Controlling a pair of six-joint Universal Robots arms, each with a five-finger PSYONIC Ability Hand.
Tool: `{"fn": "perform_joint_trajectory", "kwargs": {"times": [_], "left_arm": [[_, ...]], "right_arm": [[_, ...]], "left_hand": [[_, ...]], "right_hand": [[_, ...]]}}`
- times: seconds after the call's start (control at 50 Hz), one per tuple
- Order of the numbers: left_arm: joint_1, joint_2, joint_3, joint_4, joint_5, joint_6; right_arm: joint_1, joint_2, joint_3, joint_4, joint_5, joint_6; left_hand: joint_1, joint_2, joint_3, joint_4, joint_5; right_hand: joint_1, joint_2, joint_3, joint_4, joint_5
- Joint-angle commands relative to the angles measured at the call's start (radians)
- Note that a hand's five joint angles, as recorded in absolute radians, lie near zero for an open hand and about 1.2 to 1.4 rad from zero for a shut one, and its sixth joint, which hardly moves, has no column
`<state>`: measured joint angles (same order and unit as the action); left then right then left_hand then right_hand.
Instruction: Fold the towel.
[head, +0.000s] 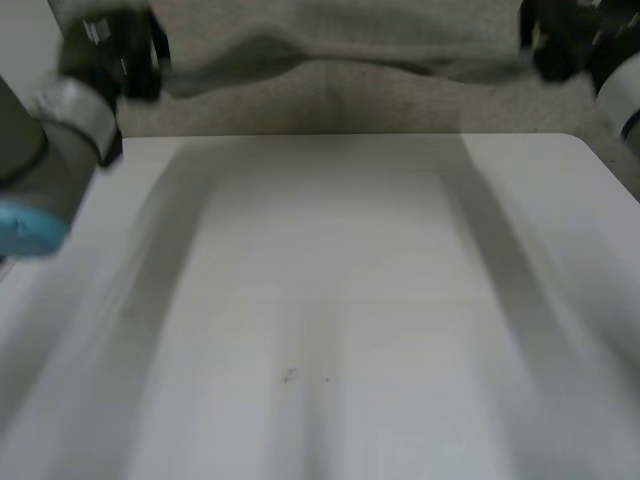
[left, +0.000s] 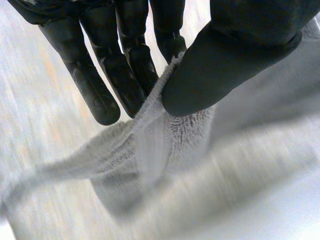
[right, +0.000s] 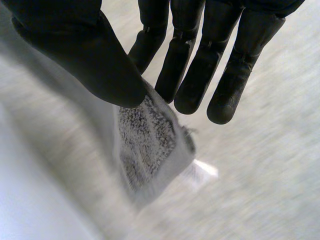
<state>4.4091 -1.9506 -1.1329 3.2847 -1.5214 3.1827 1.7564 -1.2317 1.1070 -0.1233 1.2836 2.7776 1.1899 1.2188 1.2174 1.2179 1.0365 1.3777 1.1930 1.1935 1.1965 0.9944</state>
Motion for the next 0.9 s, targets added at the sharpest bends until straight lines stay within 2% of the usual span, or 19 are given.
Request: {"fn": "perform_joint_trajectory", "kwargs": {"times": [0.02,0.1,0.14,0.2,0.32,0.44,0.46,0.48,0.5,0.52,0.72,0.9], "left_arm": [[0.006,-0.024,-0.335,0.044,0.0,0.069],[0.006,-0.079,-0.418,0.108,0.0,0.117],[0.007,-0.129,-0.482,0.165,0.0,0.161],[0.007,-0.148,-0.507,0.181,0.0,0.181],[0.012,-0.16,-0.574,0.193,-0.002,0.229],[0.065,-0.094,-0.616,0.193,0.001,0.229],[0.073,-0.084,-0.622,0.194,0.001,0.229],[0.073,-0.083,-0.622,0.194,0.001,0.229],[0.076,-0.077,-0.625,0.193,0.001,0.227],[0.076,-0.077,-0.625,0.193,0.001,0.227],[0.075,-0.07,-0.625,0.19,0.0,0.223],[0.075,-0.07,-0.617,0.19,0.0,0.221]], "right_arm": [[-0.006,0.108,0.198,0.025,-0.047,-0.076],[-0.003,0.186,0.255,0.016,-0.046,-0.115],[-0.002,0.266,0.284,0.019,-0.035,-0.141],[-0.002,0.317,0.301,0.027,-0.026,-0.159],[-0.009,0.313,0.34,0.027,-0.032,-0.151],[-0.014,0.284,0.39,0.016,-0.041,-0.141],[-0.014,0.284,0.399,0.011,-0.038,-0.139],[-0.014,0.284,0.399,0.011,-0.038,-0.139],[-0.015,0.285,0.405,-0.001,-0.035,-0.13],[-0.015,0.285,0.412,-0.021,-0.035,-0.113],[-0.052,0.302,0.432,-0.147,-0.043,-0.059],[-0.066,0.336,0.401,-0.142,-0.047,-0.062]], "left_hand": [[0.206,0.178,0.179,0.178,0.185],[0.206,0.178,0.179,0.178,0.185],[0.206,0.178,0.179,0.178,0.185],[0.206,0.178,0.179,0.178,0.185],[0.206,0.178,0.179,0.178,0.185],[0.206,0.178,0.179,0.178,0.185],[0.206,0.178,0.179,0.178,0.185],[0.206,0.178,0.179,0.178,0.185],[0.206,0.178,0.179,0.178,0.185],[0.206,0.178,0.179,0.178,0.185],[0.206,0.178,0.179,0.178,0.185],[0.206,0.178,0.179,0.178,0.185]], "right_hand": [[0.019,0.203,0.203,0.2,0.227],[0.019,0.203,0.203,0.2,0.227],[0.019,0.203,0.203,0.2,0.227],[0.019,0.203,0.203,0.2,0.227],[0.019,0.203,0.203,0.2,0.227],[0.008,0.193,0.192,0.189,0.217],[-0.242,-0.057,-0.058,-0.061,-0.033],[-0.245,-0.06,-0.06,-0.063,-0.036],[-0.468,-0.284,-0.284,-0.287,-0.26],[-0.54,-0.356,-0.356,-0.359,-0.332],[-0.609,-0.424,-0.424,-0.427,-0.4],[-0.726,-0.541,-0.542,-0.545,-0.517]]}}
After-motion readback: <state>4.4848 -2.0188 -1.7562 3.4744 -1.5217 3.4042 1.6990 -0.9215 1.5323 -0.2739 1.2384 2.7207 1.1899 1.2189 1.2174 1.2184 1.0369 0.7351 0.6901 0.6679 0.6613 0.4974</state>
